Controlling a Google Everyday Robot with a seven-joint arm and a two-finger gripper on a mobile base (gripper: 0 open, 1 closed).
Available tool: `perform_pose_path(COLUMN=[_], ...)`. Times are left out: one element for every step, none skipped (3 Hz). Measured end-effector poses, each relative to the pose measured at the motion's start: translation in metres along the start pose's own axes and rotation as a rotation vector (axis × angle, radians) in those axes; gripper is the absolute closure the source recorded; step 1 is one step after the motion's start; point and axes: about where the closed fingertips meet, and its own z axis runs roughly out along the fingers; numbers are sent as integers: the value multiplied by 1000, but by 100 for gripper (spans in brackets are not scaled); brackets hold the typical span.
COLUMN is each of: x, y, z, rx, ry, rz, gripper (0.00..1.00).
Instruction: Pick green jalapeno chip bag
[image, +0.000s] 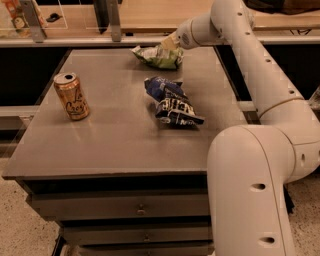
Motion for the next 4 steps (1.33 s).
perform_pose_path(x=[-4,-5,-4,2], y=[0,0,-1,0], z=[-3,-8,-12,-14], rx=[-8,-8,-7,-10], ry=[-13,-8,8,41], rz=[-17,-36,-56,-72], gripper=[100,83,61,38])
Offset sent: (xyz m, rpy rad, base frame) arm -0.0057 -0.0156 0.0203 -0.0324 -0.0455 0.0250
